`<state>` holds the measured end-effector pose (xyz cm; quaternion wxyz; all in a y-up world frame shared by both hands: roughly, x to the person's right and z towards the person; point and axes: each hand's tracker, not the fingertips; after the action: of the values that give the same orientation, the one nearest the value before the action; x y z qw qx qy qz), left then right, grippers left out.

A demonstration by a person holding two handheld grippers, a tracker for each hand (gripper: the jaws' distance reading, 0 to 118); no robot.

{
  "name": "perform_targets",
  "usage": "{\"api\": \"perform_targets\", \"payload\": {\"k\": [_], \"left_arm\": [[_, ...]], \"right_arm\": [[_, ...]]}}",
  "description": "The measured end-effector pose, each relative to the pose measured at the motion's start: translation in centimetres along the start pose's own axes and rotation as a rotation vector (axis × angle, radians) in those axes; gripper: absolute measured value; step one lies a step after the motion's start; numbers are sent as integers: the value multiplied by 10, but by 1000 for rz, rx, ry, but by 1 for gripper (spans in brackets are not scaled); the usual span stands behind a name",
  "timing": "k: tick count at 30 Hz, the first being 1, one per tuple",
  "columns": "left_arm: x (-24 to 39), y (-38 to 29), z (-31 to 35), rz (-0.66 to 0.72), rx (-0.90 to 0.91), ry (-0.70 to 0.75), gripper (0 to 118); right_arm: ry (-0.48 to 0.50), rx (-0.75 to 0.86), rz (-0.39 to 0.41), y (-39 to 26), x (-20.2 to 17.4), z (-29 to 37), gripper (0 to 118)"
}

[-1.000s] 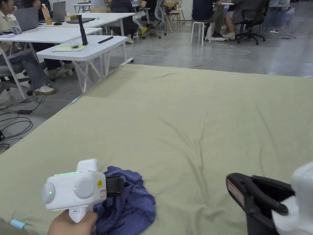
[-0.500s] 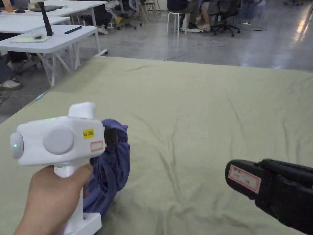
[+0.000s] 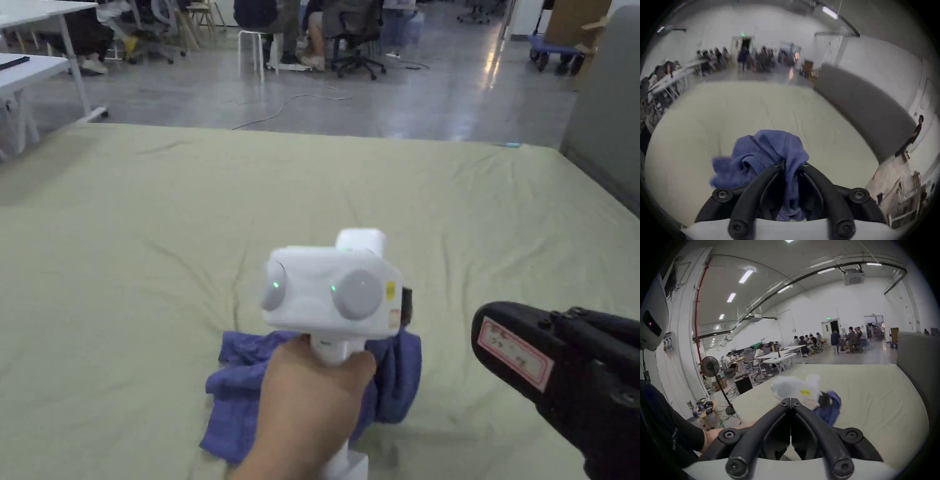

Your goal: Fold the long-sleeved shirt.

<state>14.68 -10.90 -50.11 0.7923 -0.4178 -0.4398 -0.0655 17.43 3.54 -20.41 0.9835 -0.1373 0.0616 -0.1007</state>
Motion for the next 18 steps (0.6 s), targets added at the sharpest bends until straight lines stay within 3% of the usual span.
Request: {"api": "perform_targets", "payload": {"k": [6, 7, 8, 11, 12, 13, 14, 15, 18], "left_arm": [[25, -109, -151, 2, -400, 50, 11], [27, -121, -157, -5, -416, 58, 10], [29, -119, -152, -34, -291, 71, 10], [33, -93, -147, -9, -366, 81, 10], [29, -86, -143, 14, -381, 62, 16], [24, -79, -129, 57, -354, 1, 34], [19, -72, -107, 84, -264, -48, 70], [17, -62, -85, 85, -174, -76, 113], [7, -48, 1, 6, 87, -143, 117]], "right_arm": [[-75, -117, -163, -37, 41, 1, 0], [-91, -135, -177, -43, 46, 0, 0], [-99, -151, -186, -48, 49, -1, 0], [-113, -179, -211, -57, 55, -5, 0], [-115, -180, -221, -58, 56, -7, 0], [-117, -176, -234, -59, 57, -9, 0], [-116, -166, -249, -58, 57, -11, 0], [-117, -156, -260, -58, 58, -12, 0], [-123, -133, -279, -57, 64, -17, 0]]}}
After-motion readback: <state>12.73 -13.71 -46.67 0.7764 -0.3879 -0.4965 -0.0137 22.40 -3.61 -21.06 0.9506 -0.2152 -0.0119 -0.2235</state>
